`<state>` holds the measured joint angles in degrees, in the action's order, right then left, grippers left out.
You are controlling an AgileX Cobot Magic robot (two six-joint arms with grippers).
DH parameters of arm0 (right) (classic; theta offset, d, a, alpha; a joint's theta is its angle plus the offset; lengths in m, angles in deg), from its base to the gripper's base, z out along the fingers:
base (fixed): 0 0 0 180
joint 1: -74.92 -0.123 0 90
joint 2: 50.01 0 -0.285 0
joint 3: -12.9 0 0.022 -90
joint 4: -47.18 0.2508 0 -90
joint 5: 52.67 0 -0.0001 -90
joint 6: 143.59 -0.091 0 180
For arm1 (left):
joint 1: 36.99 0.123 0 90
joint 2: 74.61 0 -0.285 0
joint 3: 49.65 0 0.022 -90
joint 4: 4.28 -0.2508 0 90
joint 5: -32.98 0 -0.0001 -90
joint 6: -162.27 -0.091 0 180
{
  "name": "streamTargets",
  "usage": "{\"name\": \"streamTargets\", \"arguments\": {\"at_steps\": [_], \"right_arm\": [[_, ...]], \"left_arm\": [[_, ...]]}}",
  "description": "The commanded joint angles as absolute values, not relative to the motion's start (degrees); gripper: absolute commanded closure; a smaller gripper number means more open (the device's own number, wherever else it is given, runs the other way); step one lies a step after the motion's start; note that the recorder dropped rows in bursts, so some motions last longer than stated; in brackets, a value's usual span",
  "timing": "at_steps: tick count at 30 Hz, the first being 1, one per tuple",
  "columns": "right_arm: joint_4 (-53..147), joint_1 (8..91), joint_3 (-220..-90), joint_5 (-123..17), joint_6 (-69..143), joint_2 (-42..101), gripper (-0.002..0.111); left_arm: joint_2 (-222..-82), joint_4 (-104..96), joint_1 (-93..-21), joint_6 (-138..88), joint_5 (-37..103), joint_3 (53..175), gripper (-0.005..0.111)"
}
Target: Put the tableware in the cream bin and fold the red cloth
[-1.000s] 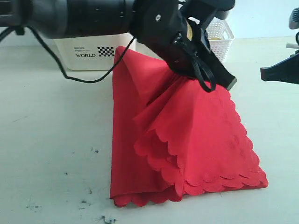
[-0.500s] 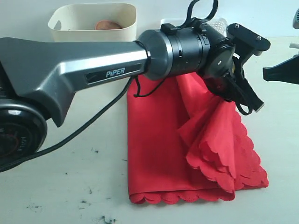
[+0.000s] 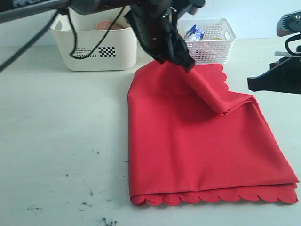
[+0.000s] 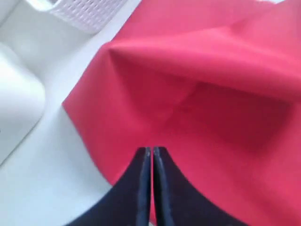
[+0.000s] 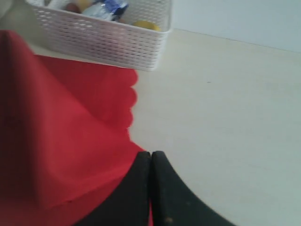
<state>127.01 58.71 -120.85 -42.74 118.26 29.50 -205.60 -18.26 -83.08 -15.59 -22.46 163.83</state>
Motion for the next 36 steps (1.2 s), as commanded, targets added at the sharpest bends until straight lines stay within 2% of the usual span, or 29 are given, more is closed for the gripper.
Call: {"name": "streamTargets", "arguments": {"at_steps": [1, 7, 14, 18, 23, 26, 32, 36], "right_arm": [[124.07, 58.72, -121.25, -53.48, 118.33, 30.38, 0.108], [124.07, 58.60, -124.58, -68.32, 118.84, 37.65, 0.108], [124.56, 58.60, -128.77, -69.93, 118.84, 52.41, 0.108], [124.69, 58.60, -134.55, -61.71, 118.84, 59.61, 0.108], [124.77, 58.60, -146.59, -31.55, 118.22, 67.13, 0.108], [128.19, 58.60, -153.33, -22.29, 119.85, 68.25, 0.108], [145.86, 58.60, -155.99, -26.80, 133.46, 61.35, 0.108], [147.13, 58.60, -152.50, -34.67, 139.82, 57.11, 0.108]], "left_arm": [[-198.32, -17.33, -81.46, -16.23, -16.03, 150.89, 0.106], [-194.32, -12.20, -82.11, -22.23, -5.64, 134.75, 0.106], [-197.81, -11.81, -82.21, -22.23, -2.48, 130.63, 0.106], [-199.89, -11.81, -82.21, -22.36, -0.91, 130.63, 0.106], [-201.04, -11.81, -82.21, -23.32, -1.02, 130.63, 0.106], [-201.04, -11.81, -82.21, -23.48, -1.02, 130.63, 0.106], [-201.04, -13.22, -81.57, -24.86, 2.71, 130.63, 0.106], [-201.04, -13.32, -79.40, -24.01, 8.84, 130.63, 0.106]]}}
